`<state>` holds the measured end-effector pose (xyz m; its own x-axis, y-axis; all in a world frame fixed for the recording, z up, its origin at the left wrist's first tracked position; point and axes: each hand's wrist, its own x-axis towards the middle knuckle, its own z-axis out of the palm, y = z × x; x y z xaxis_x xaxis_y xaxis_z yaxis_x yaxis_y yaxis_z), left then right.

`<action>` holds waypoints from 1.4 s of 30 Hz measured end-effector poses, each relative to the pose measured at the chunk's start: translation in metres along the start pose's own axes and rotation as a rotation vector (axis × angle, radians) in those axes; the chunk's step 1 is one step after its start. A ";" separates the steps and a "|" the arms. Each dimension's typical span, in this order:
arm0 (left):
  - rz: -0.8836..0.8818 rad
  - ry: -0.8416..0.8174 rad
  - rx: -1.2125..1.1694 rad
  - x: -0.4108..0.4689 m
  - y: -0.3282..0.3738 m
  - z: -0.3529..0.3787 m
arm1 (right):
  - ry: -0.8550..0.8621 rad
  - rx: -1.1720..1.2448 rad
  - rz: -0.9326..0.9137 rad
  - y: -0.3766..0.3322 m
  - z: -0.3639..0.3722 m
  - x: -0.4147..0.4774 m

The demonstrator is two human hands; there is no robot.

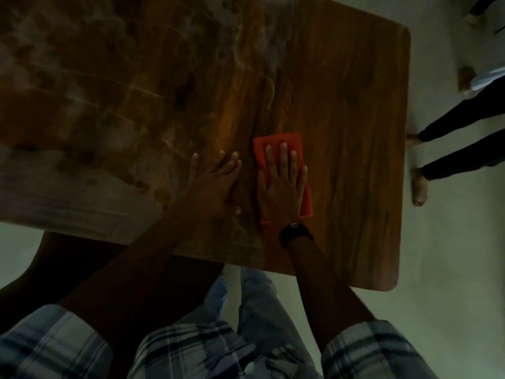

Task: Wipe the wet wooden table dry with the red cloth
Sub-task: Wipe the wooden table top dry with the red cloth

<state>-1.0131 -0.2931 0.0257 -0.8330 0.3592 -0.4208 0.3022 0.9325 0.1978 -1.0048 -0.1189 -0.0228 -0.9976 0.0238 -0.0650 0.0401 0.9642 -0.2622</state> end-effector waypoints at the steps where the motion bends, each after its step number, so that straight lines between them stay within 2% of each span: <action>1: -0.004 -0.003 0.005 0.001 0.001 -0.001 | 0.017 0.002 0.005 -0.002 0.002 -0.011; 4: -0.002 -0.018 -0.004 0.002 0.002 -0.002 | 0.085 -0.012 0.062 -0.015 0.008 -0.064; 9: 0.017 -0.026 -0.029 0.002 -0.005 -0.007 | 0.074 -0.070 0.061 -0.033 0.010 -0.131; 12: 0.028 -0.047 -0.056 0.002 -0.008 -0.017 | 0.051 -0.126 0.033 -0.031 0.009 -0.103; 18: 0.028 -0.023 0.020 -0.001 -0.007 -0.010 | 0.066 -0.093 0.103 -0.033 0.013 -0.001; 22: 0.018 -0.005 0.012 -0.002 -0.002 -0.011 | 0.067 -0.079 0.109 -0.033 0.011 0.014; 32: -0.015 0.133 0.042 -0.003 -0.005 -0.006 | 0.038 -0.113 0.025 -0.041 0.014 -0.119; 36: -0.054 0.150 -0.008 -0.005 -0.013 -0.011 | 0.038 -0.101 -0.028 -0.036 0.010 -0.085; 40: -0.053 0.238 -0.070 -0.013 -0.031 -0.004 | 0.011 -0.011 -0.096 -0.029 0.006 -0.011; 42: -0.086 0.226 -0.087 -0.018 -0.044 0.000 | 0.003 0.013 -0.097 -0.031 0.005 0.025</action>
<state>-1.0114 -0.3409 0.0245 -0.9392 0.2522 -0.2329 0.1929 0.9490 0.2494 -1.0305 -0.1498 -0.0206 -0.9970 -0.0689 -0.0361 -0.0561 0.9584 -0.2798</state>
